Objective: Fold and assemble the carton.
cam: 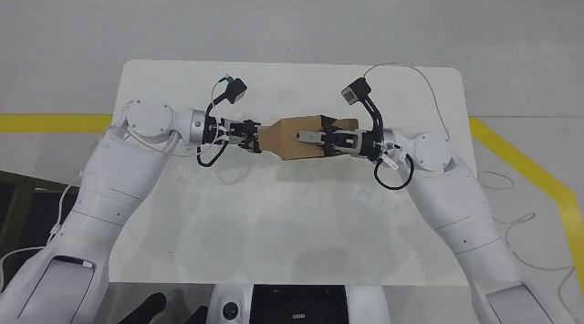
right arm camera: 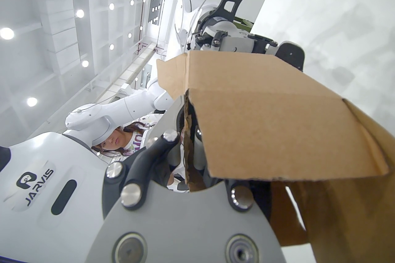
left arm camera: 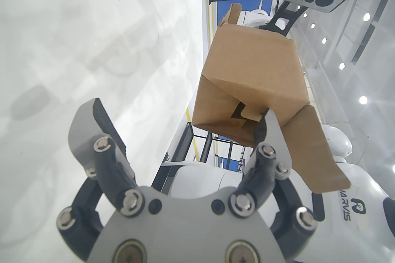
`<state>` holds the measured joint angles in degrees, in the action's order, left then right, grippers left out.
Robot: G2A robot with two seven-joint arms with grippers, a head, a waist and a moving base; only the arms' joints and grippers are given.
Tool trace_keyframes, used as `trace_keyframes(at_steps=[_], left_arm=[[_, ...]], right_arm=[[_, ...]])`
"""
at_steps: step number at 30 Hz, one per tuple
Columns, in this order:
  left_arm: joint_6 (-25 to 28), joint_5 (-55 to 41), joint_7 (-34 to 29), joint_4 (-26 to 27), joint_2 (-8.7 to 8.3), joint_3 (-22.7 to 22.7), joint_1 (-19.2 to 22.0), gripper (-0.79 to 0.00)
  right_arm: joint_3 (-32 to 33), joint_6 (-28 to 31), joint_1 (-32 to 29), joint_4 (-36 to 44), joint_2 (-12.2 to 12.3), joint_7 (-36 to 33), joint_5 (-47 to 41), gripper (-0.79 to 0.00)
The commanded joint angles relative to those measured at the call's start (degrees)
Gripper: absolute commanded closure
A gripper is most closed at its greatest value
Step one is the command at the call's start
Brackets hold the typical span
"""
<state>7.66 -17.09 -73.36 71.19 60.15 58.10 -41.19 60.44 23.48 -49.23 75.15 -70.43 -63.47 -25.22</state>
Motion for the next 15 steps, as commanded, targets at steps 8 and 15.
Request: trace_keyframes(at_steps=[8, 15], left_arm=[[-0.19, 0.24, 0.29, 0.32, 0.1, -0.39, 0.2, -0.785], [-0.11, -0.07, 0.3, 0.21, 0.12, -0.32, 0.36, -0.785]], right_arm=[[-0.47, -0.2, 0.04, 0.23, -0.04, -0.38, 0.04, 0.0], [-0.54, -0.06, 0.23, -0.15, -0.06, -0.13, 0.13, 0.0]])
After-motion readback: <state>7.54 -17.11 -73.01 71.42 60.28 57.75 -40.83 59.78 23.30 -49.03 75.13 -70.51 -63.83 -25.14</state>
